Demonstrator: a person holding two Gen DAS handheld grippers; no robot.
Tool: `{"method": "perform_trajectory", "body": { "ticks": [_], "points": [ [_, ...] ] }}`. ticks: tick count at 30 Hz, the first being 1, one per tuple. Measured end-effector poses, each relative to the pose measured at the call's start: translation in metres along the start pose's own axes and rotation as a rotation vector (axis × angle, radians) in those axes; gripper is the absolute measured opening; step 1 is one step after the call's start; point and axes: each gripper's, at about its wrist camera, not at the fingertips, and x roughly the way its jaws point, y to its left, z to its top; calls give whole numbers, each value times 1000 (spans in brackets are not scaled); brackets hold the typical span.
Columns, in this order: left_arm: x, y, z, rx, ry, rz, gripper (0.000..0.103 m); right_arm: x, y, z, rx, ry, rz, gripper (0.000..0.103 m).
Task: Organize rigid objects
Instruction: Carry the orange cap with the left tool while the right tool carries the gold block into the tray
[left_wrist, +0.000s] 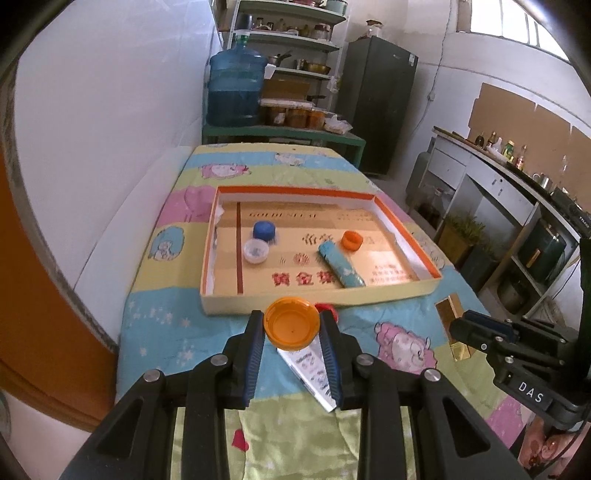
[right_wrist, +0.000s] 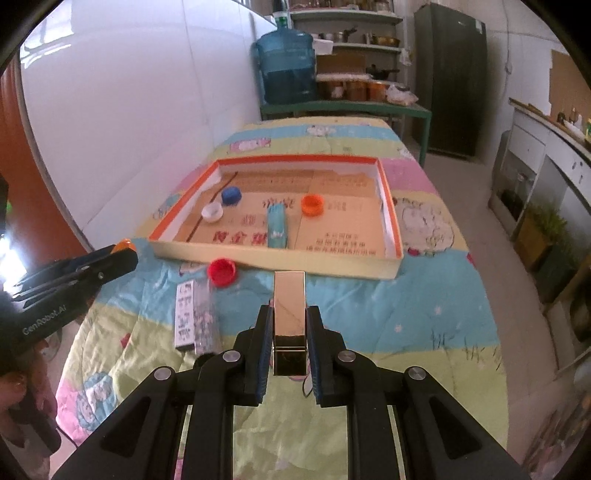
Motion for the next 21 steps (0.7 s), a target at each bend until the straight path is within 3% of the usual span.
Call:
{"method": "perform_trajectory", "body": {
  "ticks": [10, 21],
  "points": [
    [3, -15, 29, 22, -43, -29, 31, -3, -4, 27, -22, -51, -8, 18],
    [33, -23, 68, 37, -53, -24, 31, 14, -22, 61, -23, -84, -11, 18]
  ]
}}
